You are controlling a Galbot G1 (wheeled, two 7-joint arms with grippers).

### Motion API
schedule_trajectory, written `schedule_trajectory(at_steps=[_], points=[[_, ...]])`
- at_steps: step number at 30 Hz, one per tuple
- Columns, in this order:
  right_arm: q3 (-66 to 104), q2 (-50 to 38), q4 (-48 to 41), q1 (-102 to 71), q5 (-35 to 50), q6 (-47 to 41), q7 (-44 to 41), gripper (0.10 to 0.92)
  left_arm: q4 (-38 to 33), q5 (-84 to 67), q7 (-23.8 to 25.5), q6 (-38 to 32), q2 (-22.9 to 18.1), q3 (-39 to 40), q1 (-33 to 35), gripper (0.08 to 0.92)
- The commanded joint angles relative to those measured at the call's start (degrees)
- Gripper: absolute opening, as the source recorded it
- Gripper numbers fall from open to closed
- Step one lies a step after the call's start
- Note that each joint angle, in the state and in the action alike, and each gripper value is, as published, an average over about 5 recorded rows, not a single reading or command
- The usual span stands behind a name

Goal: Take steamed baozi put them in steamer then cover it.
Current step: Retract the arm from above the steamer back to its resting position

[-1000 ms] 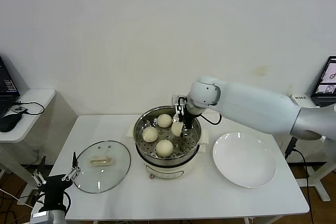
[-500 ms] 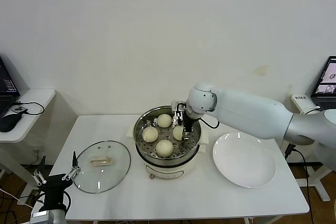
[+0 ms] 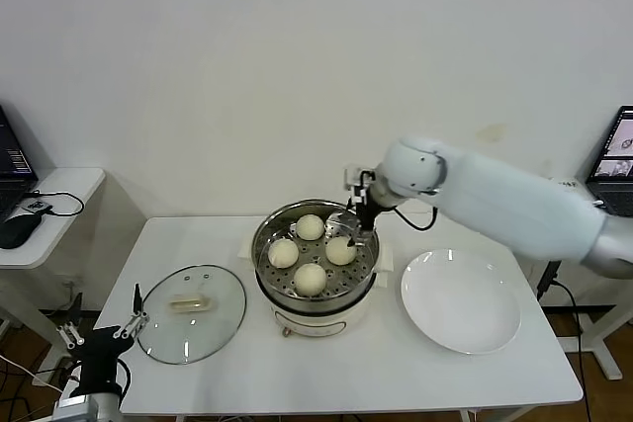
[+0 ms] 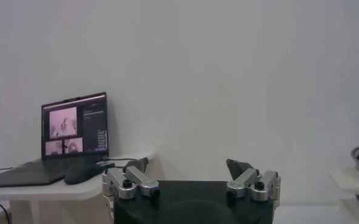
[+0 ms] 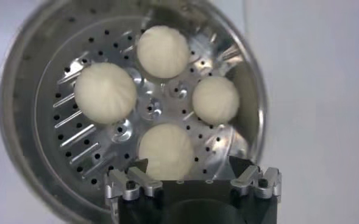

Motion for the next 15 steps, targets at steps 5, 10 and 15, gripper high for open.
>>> schedule_trajectory(at_steps=[5, 10, 15], points=[[34.2, -20.6, 19.9, -38.6, 11.2, 16.1, 39.2, 0.823, 1.3, 0.6, 0.3, 0.0, 0.6, 0.3, -0.6, 0.823], [56.0, -17.4, 22.4, -64.5, 3.5, 29.0, 44.5, 0.823, 2.5, 1.8, 0.3, -0.1, 0.7, 1.0, -0.9, 0.823], [73.5, -7.0, 21.8, -82.1, -6.2, 40.9, 43.8, 0.823, 4.3, 5.3, 0.4, -0.4, 0.9, 1.5, -1.6, 0.823]])
